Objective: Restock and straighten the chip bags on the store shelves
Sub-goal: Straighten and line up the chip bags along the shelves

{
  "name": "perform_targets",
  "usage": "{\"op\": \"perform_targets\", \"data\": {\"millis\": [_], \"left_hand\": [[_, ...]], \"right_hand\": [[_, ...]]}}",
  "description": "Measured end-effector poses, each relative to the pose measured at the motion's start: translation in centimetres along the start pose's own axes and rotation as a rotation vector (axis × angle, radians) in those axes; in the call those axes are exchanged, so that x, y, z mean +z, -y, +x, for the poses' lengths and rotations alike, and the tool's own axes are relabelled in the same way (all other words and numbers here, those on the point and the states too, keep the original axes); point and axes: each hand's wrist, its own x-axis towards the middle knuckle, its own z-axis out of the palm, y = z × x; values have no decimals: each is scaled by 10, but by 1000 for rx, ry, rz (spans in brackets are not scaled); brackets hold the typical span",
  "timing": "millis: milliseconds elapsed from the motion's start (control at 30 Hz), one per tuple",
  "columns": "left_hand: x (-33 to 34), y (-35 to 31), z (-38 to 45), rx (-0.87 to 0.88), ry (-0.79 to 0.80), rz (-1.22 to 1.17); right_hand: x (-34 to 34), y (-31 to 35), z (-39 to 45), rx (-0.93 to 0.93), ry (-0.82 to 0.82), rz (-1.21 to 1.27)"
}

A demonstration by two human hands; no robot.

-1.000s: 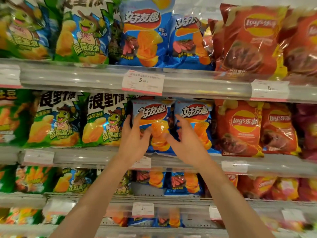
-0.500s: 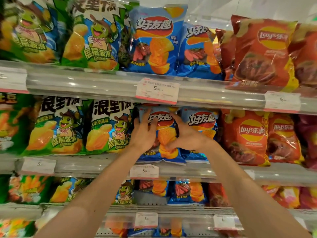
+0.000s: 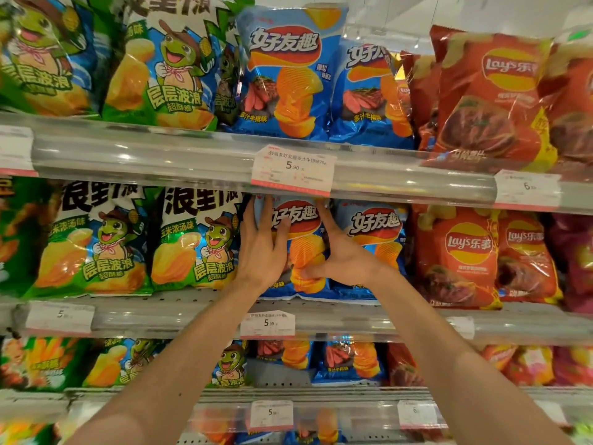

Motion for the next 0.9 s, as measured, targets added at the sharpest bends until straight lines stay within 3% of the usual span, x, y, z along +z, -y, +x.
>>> {"op": "perform_targets", "data": {"millis": [233, 367, 500, 633, 700, 800, 900], "left_hand": [[-4, -2, -7, 49, 3, 124], [-10, -3, -19, 185, -48, 211], [-9, -20, -29, 323, -118, 238], [4, -57, -37, 391, 14, 126], [17, -74, -41, 352, 128, 43], [42, -90, -40, 152, 317, -132], [66, -98, -29, 15, 362, -206]], "right_hand": [[7, -1, -6, -97, -63, -25], [2, -7, -20, -207, -240, -135], [-14, -19, -42, -181, -498, -352], [-34, -32, -64, -5, -560, -450], [-42, -36, -72, 100, -533, -424], [-54, -45, -75, 219, -479, -298], [-63, -56, -68, 239, -417, -133]]}}
